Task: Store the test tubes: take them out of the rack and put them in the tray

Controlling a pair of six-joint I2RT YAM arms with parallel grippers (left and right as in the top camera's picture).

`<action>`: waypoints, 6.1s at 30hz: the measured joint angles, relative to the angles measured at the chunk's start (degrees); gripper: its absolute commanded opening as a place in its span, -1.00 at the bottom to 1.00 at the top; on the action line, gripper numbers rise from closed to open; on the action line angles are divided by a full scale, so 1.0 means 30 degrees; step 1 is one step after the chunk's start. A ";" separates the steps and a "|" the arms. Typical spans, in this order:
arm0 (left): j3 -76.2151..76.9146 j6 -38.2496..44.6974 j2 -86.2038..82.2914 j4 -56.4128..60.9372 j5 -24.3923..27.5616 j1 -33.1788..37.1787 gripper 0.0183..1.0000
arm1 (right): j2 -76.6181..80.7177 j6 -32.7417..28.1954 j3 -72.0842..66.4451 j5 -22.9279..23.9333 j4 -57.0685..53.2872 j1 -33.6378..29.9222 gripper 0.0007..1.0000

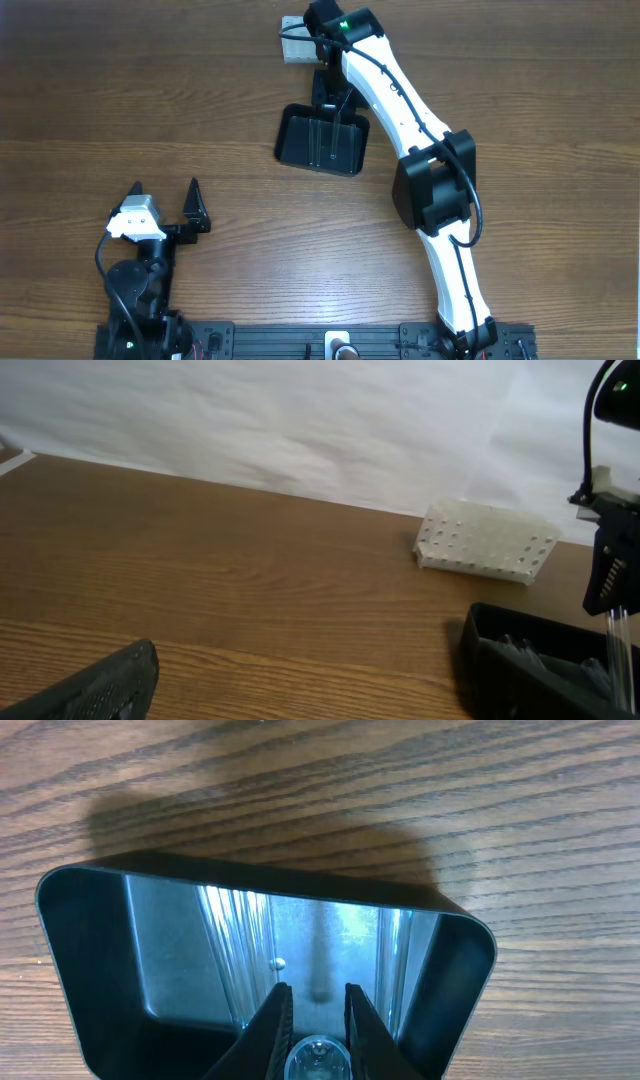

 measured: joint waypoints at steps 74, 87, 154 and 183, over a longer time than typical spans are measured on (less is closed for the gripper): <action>0.0000 0.0000 0.0000 0.0000 -0.0007 0.0000 1.00 | 0.1916 -0.3140 0.8408 -0.0634 -0.5996 0.0233 0.82; 0.0000 0.0000 0.0000 0.0000 0.0000 0.0000 0.99 | -0.4218 -0.6462 0.8400 -0.0583 -0.5989 -0.1304 0.98; 0.0000 0.0007 -0.0022 0.0000 0.0051 0.0000 0.99 | -3.0396 -1.1744 -4.1776 0.2994 4.3357 -0.8830 0.98; 0.0000 0.0000 -0.0022 0.0000 0.0051 0.0000 1.00 | -4.5142 -1.1737 -4.3466 0.2994 2.5769 -0.8830 0.98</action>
